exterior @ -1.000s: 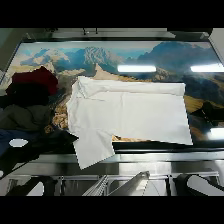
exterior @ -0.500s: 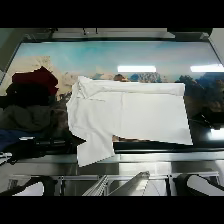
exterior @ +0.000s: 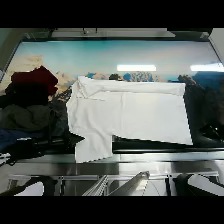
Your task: Fold the shirts.
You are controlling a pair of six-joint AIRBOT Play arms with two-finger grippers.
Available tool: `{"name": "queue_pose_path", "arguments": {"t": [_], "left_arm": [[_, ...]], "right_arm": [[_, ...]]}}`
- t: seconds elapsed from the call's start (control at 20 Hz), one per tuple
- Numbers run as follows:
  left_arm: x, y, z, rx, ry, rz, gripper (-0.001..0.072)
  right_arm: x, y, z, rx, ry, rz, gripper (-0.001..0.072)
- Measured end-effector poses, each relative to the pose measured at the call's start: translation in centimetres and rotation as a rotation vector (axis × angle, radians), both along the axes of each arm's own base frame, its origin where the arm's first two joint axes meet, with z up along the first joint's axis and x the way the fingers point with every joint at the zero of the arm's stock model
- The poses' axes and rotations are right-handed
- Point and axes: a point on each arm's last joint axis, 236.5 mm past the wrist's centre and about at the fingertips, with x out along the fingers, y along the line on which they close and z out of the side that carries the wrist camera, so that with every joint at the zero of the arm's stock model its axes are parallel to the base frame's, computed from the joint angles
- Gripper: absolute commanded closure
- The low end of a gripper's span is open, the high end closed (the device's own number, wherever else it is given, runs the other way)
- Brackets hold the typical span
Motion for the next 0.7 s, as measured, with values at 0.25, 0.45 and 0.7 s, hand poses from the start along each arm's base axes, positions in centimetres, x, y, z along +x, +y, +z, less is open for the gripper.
{"name": "queue_pose_path", "arguments": {"t": [0.25, 0.45, 0.7], "left_arm": [[-0.7, -0.8, 0.6, 0.140, -0.016, -0.032, 0.0699], [-0.9, -0.3, 0.7, 0.244, -0.036, -0.023, 0.0697], [-0.7, 0.3, 0.9, 0.279, -0.038, 0.004, 0.0698]], "right_arm": [[-0.9, 1.2, -2.4, 0.064, 0.009, 0.030, 0.0231], [-0.7, 2.3, -3.3, 0.109, -0.015, 0.033, 0.0231], [0.7, 4.8, -4.3, 0.232, -0.061, 0.040, 0.0395]]}}
